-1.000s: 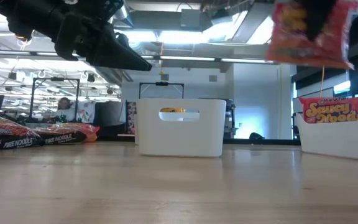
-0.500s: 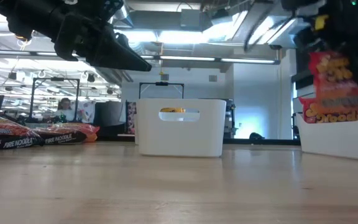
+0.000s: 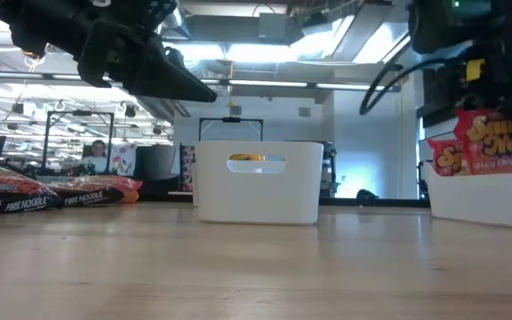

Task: Sort Maruchan noodles
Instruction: Put the orange noodle pack into the bottom right white bin

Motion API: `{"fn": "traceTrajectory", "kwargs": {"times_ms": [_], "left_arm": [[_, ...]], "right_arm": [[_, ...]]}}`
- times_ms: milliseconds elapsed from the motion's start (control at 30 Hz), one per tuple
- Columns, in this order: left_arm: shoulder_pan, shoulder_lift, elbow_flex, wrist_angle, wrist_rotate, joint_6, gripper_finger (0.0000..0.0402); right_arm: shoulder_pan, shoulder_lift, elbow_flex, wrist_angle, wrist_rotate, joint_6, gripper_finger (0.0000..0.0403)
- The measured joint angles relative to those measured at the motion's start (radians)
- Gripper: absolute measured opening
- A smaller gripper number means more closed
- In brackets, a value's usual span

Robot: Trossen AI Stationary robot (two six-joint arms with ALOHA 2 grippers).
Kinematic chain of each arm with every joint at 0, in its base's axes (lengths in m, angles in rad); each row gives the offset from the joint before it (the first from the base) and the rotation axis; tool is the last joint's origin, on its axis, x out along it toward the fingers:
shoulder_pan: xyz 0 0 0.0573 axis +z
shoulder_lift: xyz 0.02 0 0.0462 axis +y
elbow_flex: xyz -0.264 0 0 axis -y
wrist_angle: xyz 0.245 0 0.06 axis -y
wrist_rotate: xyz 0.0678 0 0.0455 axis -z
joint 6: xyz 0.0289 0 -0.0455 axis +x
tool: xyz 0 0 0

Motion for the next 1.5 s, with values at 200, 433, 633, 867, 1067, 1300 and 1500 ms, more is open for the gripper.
{"fn": "traceTrajectory", "kwargs": {"times_ms": [200, 433, 633, 867, 1067, 1300, 1500], "left_arm": [[0.000, 0.000, 0.000, 0.000, 0.000, 0.000, 0.0131], [0.000, 0.000, 0.000, 0.000, 0.000, 0.000, 0.0131], [0.000, 0.000, 0.000, 0.000, 0.002, 0.000, 0.0131], [0.000, 0.001, 0.000, 0.000, 0.060, 0.000, 0.0131], [0.000, 0.001, 0.000, 0.000, 0.061, 0.000, 0.0131], [0.000, 0.001, 0.000, 0.000, 0.061, 0.000, 0.0131], [0.000, 0.001, 0.000, 0.000, 0.061, 0.000, 0.0131]], "right_arm": [[0.000, 0.000, -0.064, 0.068, 0.016, -0.005, 0.0115], [0.000, 0.000, -0.126, 0.135, 0.108, -0.056, 0.0115], [0.000, 0.000, -0.137, 0.156, 0.137, -0.067, 0.0115], [0.000, 0.000, -0.137, 0.156, 0.142, -0.047, 0.0145], [0.000, 0.000, -0.094, 0.116, 0.164, -0.052, 0.0206], [0.000, 0.000, -0.005, 0.002, 0.250, -0.054, 0.0227], [0.000, 0.000, 0.000, -0.009, 0.300, -0.068, 0.0219]]}}
